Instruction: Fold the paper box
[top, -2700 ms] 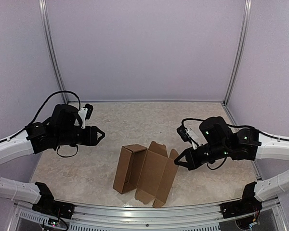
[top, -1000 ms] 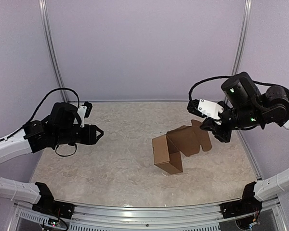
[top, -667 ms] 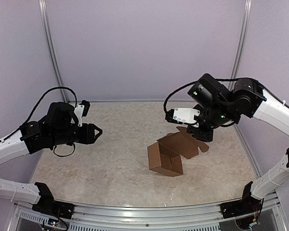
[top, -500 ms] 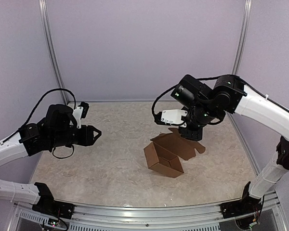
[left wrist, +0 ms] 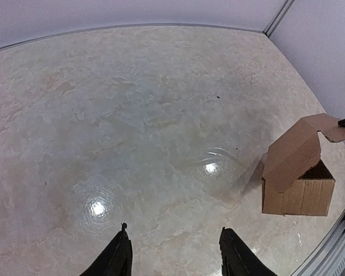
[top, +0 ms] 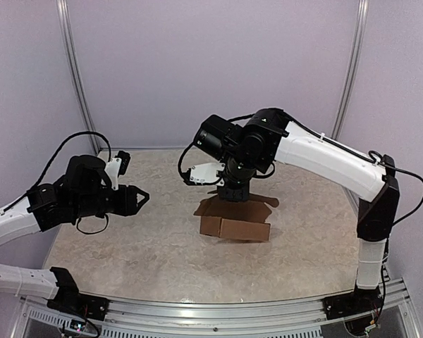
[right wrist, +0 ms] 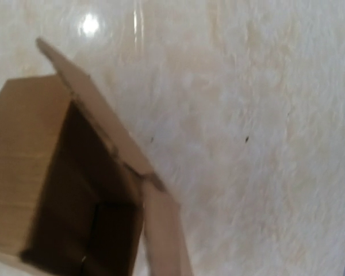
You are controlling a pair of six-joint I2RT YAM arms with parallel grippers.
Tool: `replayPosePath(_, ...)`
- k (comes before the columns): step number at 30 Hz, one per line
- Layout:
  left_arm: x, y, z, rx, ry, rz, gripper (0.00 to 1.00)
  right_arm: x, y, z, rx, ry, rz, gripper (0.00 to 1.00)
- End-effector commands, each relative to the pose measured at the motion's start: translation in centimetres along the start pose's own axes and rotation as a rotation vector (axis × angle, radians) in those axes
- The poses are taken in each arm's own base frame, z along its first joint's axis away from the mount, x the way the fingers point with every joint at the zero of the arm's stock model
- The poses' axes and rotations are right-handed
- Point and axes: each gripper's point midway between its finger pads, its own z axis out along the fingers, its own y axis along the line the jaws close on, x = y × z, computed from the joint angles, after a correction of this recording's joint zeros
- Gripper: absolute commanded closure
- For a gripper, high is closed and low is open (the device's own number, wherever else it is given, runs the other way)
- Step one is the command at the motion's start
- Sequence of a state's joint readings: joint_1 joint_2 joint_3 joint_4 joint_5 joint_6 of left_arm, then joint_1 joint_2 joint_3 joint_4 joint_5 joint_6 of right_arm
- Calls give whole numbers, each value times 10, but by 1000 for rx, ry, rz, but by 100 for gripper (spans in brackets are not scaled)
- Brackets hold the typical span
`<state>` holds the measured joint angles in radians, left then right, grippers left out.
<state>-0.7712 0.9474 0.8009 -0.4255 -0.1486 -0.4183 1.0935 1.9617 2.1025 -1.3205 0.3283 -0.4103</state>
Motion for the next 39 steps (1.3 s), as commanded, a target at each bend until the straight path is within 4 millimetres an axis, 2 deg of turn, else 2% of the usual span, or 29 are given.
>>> replayPosePath(1, 8, -4, 2, 28, 8, 3, 49, -3, 8, 0, -19, 46, -57, 89)
replayPosePath(10, 10, -5, 5, 32, 11, 2, 49, -8, 6, -11, 11, 10, -36, 79)
replayPosePath(17, 11, -6, 12, 26, 27, 8, 49, 2, 5, -31, 35, -62, 9, 74)
replayPosePath(21, 14, -4, 14, 15, 38, 9, 49, 14, 0, -39, 72, -121, 67, 67)
replayPosePath(22, 15, -3, 14, 11, 40, 8, 49, 14, -7, -42, 104, -153, 103, 63)
replayPosePath(24, 17, -1, 15, -1, 42, 8, 48, 28, -11, -38, 127, -169, 164, 59)
replayPosePath(30, 22, 2, 16, -15, 47, 12, 44, 61, -22, -57, 188, -311, 341, 51)
replayPosePath(33, 24, 3, 16, -16, 40, 9, 42, 81, -27, -63, 230, -369, 461, 39)
replayPosePath(36, 26, 6, 15, -25, 30, 3, 40, 100, -23, -61, 240, -405, 541, 28)
replayPosePath(39, 29, 9, 14, -37, 22, -7, 38, 114, -18, -57, 232, -419, 595, 24)
